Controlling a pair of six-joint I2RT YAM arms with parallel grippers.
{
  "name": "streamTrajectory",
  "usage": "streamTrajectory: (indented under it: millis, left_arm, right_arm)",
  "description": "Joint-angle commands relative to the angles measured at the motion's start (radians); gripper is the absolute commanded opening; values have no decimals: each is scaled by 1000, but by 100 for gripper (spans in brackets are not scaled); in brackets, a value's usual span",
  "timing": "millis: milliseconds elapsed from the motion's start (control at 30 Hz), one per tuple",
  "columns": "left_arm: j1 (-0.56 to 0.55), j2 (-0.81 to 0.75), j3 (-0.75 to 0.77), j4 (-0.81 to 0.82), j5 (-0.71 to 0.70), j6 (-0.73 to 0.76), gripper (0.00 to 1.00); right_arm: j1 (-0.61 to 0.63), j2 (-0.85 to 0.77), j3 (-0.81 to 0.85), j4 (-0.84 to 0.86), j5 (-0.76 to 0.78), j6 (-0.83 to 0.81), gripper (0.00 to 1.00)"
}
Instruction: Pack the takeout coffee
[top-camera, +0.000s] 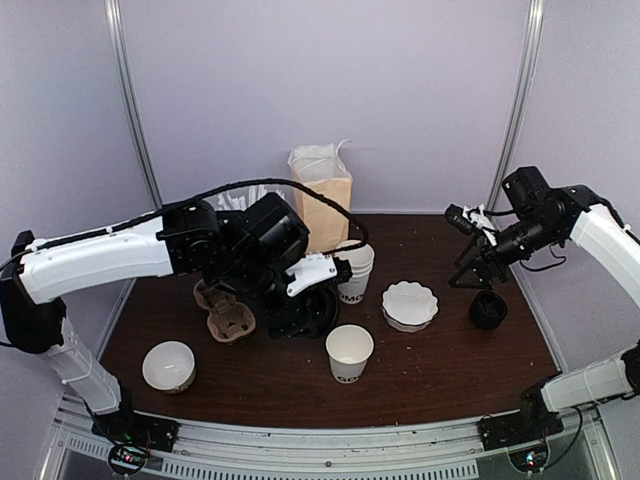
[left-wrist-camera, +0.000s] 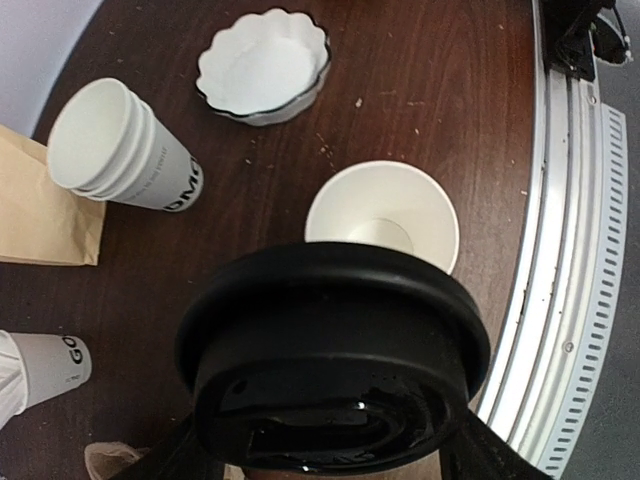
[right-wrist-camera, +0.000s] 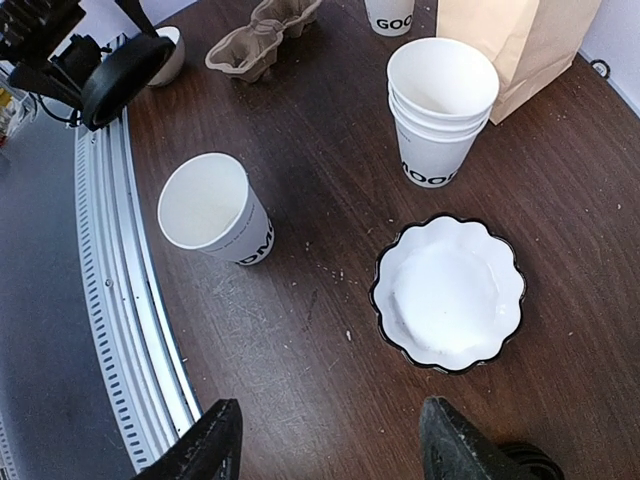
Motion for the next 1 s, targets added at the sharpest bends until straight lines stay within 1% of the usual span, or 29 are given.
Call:
streamTrajectory:
  millis: [0,300,467,600,833,967]
  left_arm:
    - [-3,66,52,-85,89,3,73]
    - [-14,191,189,-200,92,17,72]
    - [-17,244,236,-254,52,27,72]
    - [-20,307,300,-326,54,31,72]
    - [-33,367,374,-318,63,35,72]
    - [-33,409,406,-309,74,51,72]
  right_arm:
    - [24,-21,-29,56,12,13,64]
    - [39,-20,-93,85,30,19,64]
    - [41,-30,-117,102,16,32,64]
    - [41,-41,-126,114,14,37,63]
    - [41,-23,-140,125,6,38,63]
    - [41,-40,-151,123,6,36,63]
